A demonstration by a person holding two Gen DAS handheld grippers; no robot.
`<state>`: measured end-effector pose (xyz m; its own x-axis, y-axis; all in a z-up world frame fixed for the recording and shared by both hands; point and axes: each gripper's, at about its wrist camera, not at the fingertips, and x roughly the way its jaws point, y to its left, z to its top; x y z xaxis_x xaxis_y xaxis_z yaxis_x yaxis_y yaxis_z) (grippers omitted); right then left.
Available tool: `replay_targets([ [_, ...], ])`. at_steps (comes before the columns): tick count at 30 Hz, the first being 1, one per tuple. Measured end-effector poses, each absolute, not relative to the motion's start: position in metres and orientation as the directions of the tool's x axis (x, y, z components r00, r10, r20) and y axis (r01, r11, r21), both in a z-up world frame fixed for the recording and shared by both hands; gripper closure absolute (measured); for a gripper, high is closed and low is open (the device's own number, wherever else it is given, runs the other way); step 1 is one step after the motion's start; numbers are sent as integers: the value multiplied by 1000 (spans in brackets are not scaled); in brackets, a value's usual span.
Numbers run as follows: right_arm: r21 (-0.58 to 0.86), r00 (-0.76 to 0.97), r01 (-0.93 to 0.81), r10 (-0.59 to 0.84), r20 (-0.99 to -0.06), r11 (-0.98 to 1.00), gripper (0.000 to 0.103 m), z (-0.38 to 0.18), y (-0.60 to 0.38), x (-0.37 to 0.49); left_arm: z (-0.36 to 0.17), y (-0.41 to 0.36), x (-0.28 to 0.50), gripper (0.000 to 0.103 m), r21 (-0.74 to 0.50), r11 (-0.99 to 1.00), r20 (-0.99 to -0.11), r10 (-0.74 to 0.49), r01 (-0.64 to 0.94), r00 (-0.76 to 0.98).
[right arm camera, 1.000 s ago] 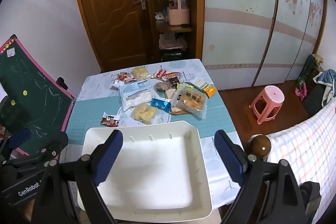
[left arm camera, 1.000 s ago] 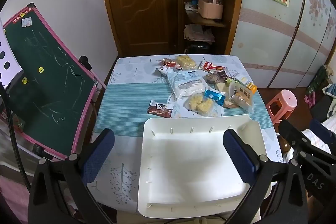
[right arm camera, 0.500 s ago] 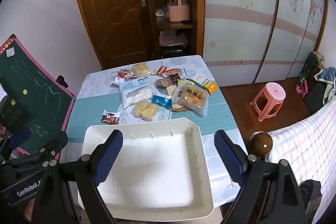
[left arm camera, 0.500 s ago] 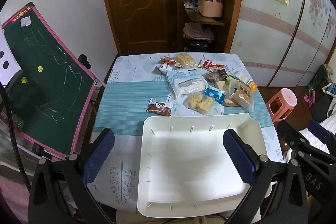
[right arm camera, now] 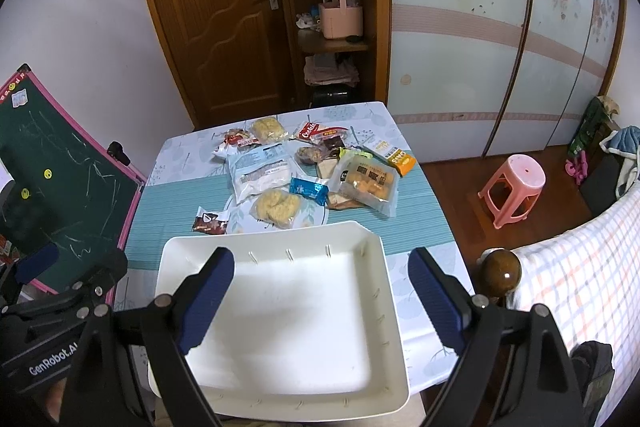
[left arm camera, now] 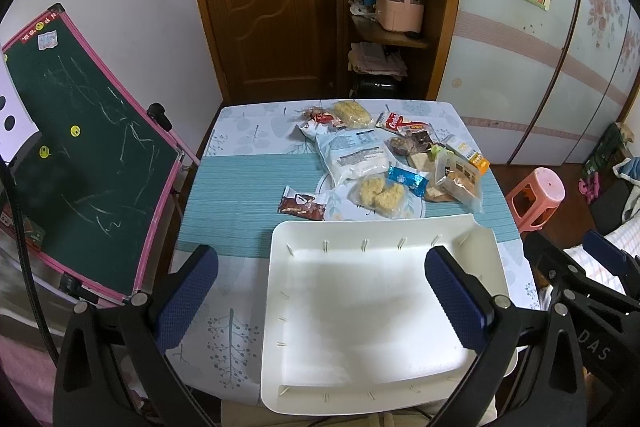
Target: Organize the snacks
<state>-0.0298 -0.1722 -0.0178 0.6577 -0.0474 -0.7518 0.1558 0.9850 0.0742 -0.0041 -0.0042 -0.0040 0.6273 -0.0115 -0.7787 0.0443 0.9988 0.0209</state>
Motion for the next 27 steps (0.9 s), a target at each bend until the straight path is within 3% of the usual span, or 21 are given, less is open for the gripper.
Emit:
replay_targets([
  [27,84,651,156,-38,-758,984,13,-26,-172,-30,-5,-5,-6,0,36,998,-777,-1,45,629],
])
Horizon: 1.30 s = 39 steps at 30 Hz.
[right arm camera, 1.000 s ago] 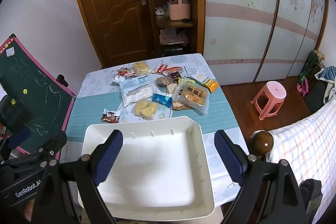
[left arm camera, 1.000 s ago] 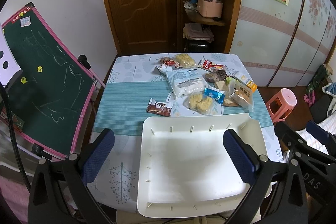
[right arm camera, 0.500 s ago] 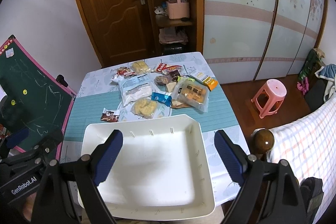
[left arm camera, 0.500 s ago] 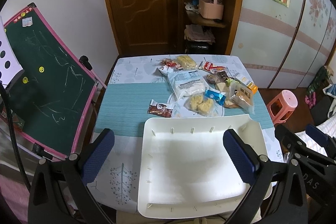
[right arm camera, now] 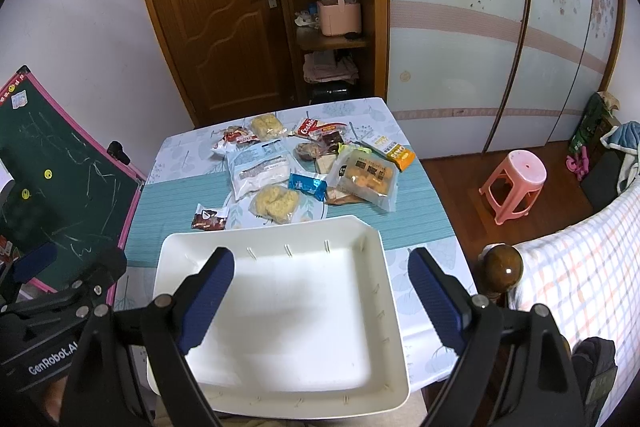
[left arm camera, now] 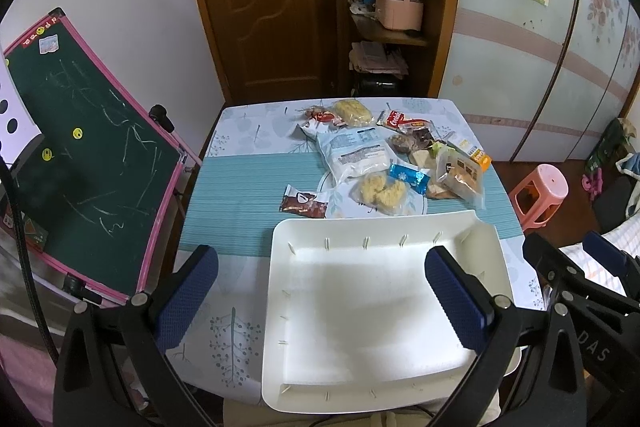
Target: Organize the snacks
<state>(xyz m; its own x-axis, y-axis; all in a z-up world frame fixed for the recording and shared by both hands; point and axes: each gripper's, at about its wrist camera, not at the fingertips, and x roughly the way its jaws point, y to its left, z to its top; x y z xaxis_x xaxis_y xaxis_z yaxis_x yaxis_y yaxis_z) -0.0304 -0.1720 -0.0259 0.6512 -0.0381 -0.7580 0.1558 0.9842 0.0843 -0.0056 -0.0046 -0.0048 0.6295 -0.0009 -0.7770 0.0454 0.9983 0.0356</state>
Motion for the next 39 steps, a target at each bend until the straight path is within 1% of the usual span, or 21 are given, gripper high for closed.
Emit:
replay_targets([
  [5,92,648,142,-23,-761,986,13,-27,-173,-30,-9,-3,-5,0,37,999,-777,4,39,629],
  [11,22,667,121,-65,-742,992,14,-21,-166,-24,-11,2,-1,0,1,999,-789,-33,55,613],
  [16,-19,677,99,-81,-731,995,14,-15,-160,-18,-5,6,0,0,-21,998,-770,-49,52,637],
  [22,-16,676,83,-68,-734,996,14,-9,-161,-15,1,9,2,0,-41,997,-762,-71,61,644],
  [25,-23,677,76,-69,-733,997,14,-7,-159,-15,4,11,3,0,-31,998,-740,-64,61,670],
  [33,-68,691,60,-91,-717,996,14,1,-153,-7,25,5,4,0,34,992,-690,-67,125,721],
  [36,-67,690,42,-78,-720,997,14,5,-154,0,32,5,12,0,53,988,-697,-70,149,714],
  [39,-78,699,47,-89,-710,996,14,11,-156,10,38,10,25,0,33,986,-708,-90,160,700],
])
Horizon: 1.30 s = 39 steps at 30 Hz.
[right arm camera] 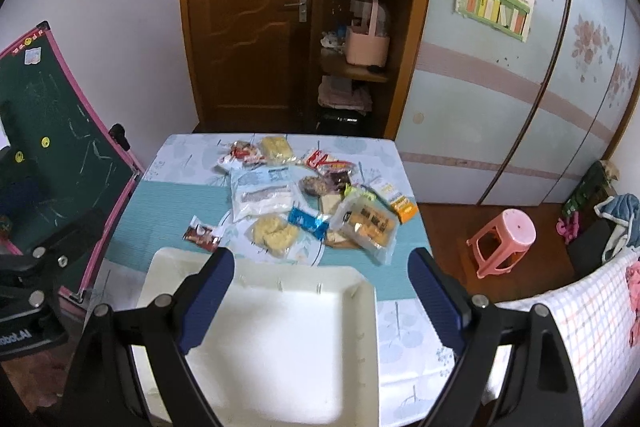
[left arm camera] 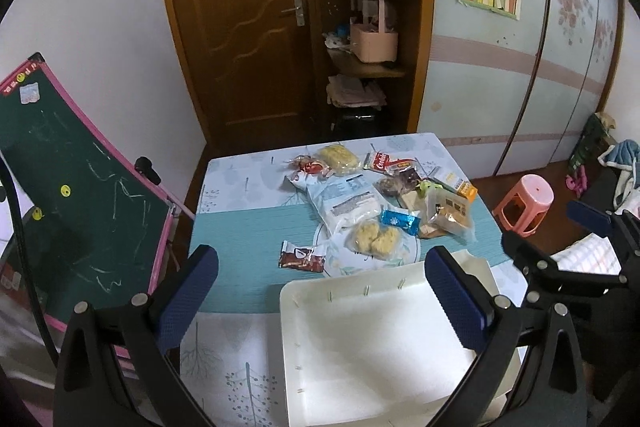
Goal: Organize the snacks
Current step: 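Reach the left tool to the brown wafer while the right tool reaches the yellow cookie bag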
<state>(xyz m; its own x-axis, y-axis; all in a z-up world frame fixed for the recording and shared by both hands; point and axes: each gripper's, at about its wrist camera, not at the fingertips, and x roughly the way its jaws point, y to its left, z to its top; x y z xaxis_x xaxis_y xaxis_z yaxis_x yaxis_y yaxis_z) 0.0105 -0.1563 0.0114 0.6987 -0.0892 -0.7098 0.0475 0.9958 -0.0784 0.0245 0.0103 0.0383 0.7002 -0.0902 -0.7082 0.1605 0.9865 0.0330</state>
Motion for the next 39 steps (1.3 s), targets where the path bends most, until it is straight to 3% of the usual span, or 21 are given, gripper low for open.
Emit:
replay_targets([
  [9,-75,736,20,-66,-673,997,14,31,-167,47,45,34,68,0,-20,986,-718,-129,165,684],
  [15,-121,759,-9,-72,-647,993,14,50,-161,73,45,38,105,0,112,986,-705,-8,122,709],
  [21,-166,728,-70,-63,-683,984,14,52,-147,115,39,52,153,0,99,988,-742,-4,115,671],
  [24,-169,673,-96,-61,-737,981,14,30,-139,143,20,51,175,0,101,981,-773,-27,165,633],
  [29,-31,506,-150,49,-861,988,14,-32,-130,184,-39,44,198,0,129,964,-838,-20,233,545],
  [32,-42,438,-185,44,-898,982,16,-72,-122,200,-81,44,208,0,76,965,-888,-50,253,457],
  [39,-65,280,-240,5,-960,969,25,-155,-113,225,-158,54,231,0,-11,988,-952,-58,154,299],
])
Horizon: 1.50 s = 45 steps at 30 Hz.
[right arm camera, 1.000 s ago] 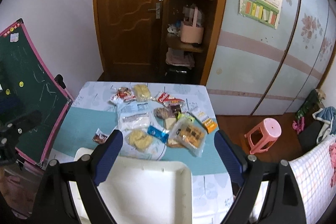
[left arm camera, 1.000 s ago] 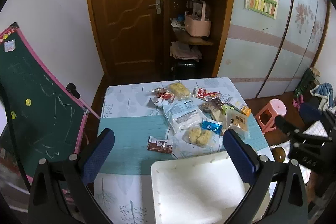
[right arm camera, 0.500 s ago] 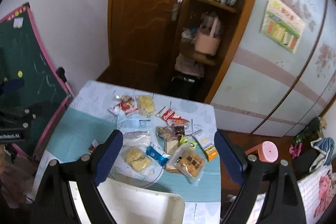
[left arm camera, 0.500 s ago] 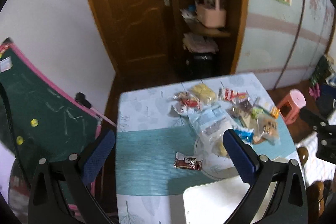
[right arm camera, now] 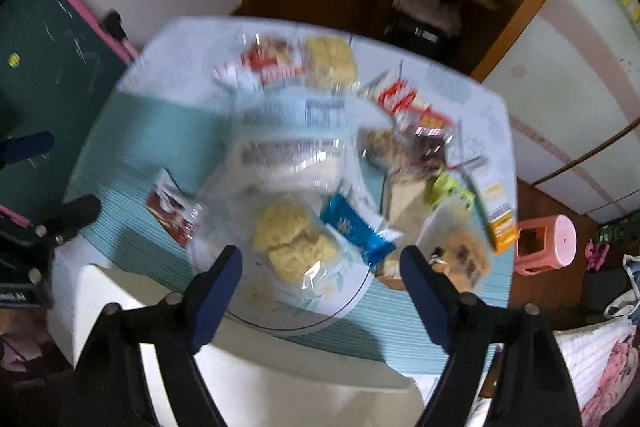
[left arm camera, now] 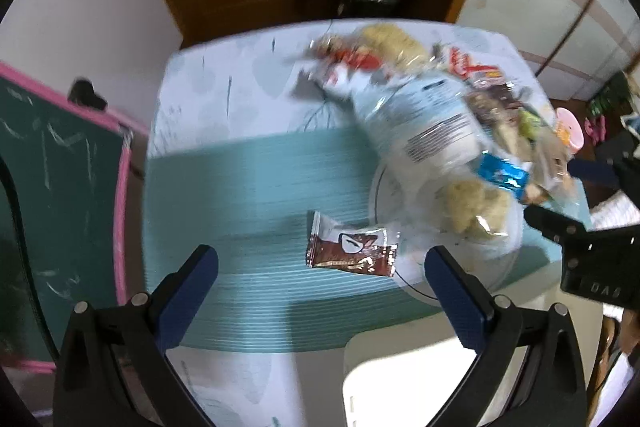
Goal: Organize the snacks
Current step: 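Reach the left tool to the brown wafer while the right tool reaches the yellow cookie bag, then grasp the brown wafer with the left tool while the right tool grasps the cookie bag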
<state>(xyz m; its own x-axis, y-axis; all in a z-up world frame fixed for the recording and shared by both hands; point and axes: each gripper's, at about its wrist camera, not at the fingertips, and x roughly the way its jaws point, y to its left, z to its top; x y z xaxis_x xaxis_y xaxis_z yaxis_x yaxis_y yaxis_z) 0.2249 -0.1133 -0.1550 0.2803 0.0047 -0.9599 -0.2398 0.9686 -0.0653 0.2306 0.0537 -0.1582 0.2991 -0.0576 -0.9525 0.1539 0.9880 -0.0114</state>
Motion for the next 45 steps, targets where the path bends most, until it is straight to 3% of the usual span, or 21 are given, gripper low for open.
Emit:
replay_targets([
  [12,-8,163,-361,54,-985,933,25,-205,-80,251,-214,60,264,0,-44,999,-985,-42,-11,169],
  [20,-21,85,-371,12,-996,928,25,-241,-78,264,-222,53,269,0,-5,1000,-988,-9,28,152],
  [31,14,82,-336,44,-996,942,42,-237,-98,253,-236,49,275,0,17,1000,-994,15,14,107],
  [37,108,101,-252,137,-985,962,45,-218,-131,243,-247,36,278,0,11,997,-998,6,73,66],
  [45,180,127,-209,210,-970,961,46,-198,-163,233,-264,5,275,2,6,955,-1000,0,296,23],
])
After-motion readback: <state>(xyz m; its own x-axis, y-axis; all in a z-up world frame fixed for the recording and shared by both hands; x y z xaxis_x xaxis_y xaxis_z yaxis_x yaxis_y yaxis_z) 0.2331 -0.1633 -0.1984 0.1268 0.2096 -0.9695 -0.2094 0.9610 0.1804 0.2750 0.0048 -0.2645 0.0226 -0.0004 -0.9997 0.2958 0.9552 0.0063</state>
